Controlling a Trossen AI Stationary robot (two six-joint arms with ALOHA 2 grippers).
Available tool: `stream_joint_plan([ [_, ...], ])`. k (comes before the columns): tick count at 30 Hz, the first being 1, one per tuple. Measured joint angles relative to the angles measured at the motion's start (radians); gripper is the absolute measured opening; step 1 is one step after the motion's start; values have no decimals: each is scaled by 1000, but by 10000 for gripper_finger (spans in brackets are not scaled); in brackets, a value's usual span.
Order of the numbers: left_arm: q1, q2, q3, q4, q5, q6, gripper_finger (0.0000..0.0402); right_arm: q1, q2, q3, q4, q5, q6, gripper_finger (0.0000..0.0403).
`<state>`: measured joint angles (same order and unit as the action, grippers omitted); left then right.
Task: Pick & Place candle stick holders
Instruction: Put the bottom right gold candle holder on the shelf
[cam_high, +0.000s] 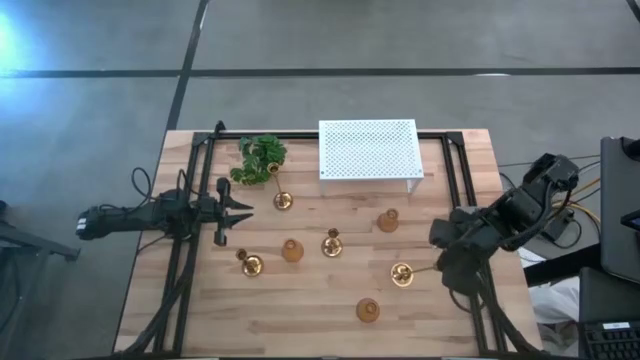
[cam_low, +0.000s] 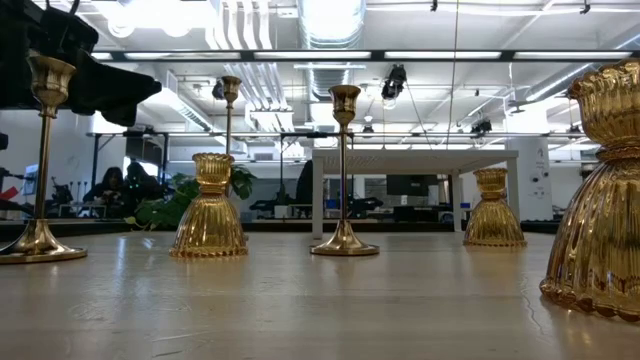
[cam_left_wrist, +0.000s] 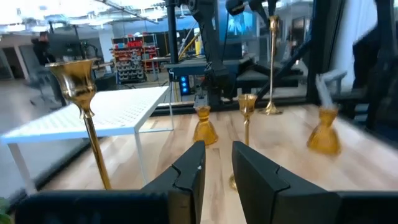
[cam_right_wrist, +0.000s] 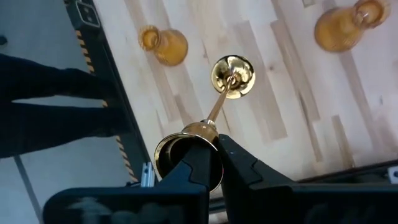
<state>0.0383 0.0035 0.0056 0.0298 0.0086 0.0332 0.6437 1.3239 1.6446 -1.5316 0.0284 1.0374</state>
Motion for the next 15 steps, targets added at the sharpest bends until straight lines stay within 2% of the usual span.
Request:
stream_joint_plan([
  [10,0,5,0,344,-40,-488,85,-70,0,33,-6,0,-71,10],
  [15,0,11,0,489,-76,-492,85,-96,0,33,-6,-1,-104,10],
])
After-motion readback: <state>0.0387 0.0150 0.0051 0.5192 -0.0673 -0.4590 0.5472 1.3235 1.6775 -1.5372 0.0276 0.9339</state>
